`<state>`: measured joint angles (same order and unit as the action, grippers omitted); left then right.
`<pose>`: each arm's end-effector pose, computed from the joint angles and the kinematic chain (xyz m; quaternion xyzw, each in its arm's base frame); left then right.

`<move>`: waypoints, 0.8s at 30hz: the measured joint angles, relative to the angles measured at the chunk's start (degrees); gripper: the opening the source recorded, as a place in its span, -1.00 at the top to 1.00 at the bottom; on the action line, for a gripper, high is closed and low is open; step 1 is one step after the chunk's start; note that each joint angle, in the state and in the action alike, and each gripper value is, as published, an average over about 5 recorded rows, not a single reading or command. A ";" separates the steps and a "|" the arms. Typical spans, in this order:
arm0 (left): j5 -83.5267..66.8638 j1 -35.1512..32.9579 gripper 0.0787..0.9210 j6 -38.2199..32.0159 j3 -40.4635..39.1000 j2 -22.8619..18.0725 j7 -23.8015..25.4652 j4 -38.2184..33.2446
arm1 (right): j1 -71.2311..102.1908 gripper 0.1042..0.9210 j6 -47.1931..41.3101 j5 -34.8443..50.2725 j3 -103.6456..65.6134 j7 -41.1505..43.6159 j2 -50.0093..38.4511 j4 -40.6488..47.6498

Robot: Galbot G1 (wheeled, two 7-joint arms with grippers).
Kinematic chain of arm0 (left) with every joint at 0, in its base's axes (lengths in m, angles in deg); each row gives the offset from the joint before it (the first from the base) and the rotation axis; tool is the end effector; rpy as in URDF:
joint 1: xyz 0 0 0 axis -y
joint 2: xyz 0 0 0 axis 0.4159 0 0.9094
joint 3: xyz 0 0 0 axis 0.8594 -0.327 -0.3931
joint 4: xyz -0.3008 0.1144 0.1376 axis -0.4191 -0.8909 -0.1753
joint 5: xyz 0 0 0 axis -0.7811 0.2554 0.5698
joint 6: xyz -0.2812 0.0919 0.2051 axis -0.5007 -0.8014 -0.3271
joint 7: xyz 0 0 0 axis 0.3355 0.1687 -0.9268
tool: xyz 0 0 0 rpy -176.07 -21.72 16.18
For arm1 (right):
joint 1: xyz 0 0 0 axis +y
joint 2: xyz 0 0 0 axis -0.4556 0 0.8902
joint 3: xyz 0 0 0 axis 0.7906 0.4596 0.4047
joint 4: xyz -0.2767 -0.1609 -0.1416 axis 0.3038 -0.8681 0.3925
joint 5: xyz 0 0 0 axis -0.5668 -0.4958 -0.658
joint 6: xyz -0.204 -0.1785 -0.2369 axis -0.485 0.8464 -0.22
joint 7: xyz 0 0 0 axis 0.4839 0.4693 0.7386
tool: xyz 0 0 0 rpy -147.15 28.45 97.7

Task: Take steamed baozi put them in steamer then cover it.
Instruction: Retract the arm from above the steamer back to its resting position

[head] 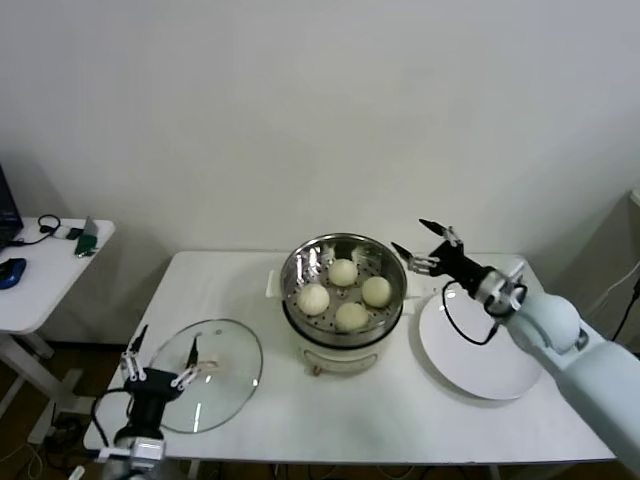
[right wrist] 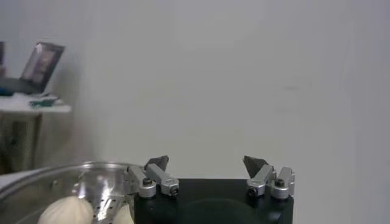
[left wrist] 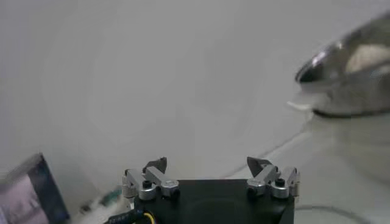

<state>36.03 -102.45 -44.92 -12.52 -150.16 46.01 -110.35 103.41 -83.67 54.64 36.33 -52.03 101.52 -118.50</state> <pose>0.1520 0.0659 -0.3007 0.0382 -0.9436 -0.3253 0.0493 0.3858 -0.1376 -0.2127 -0.2907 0.9514 -0.1017 0.0059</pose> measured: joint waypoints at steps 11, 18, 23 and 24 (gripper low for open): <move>30.11 -1.91 -0.77 2.87 -2.39 2.12 -1.97 2.80 | 23.19 -0.76 -0.59 -5.94 -24.37 -1.18 11.85 -6.20; 42.80 -0.75 -0.77 4.78 -5.78 2.54 -2.89 6.63 | 32.16 -0.76 -1.34 -8.06 -32.75 -1.54 17.51 -7.39; 47.98 1.43 -0.77 5.88 -8.48 2.39 -2.86 10.14 | 35.96 -0.76 -1.59 -9.45 -36.54 -1.74 19.61 -7.47; 48.72 1.97 -0.77 6.04 -8.91 2.28 -2.83 10.91 | 36.52 -0.76 -1.63 -9.74 -37.10 -1.76 19.97 -7.45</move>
<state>84.75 -100.48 -38.89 -21.42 -147.87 43.18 -99.44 139.93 -85.30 44.90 -0.77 -53.79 121.49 -125.95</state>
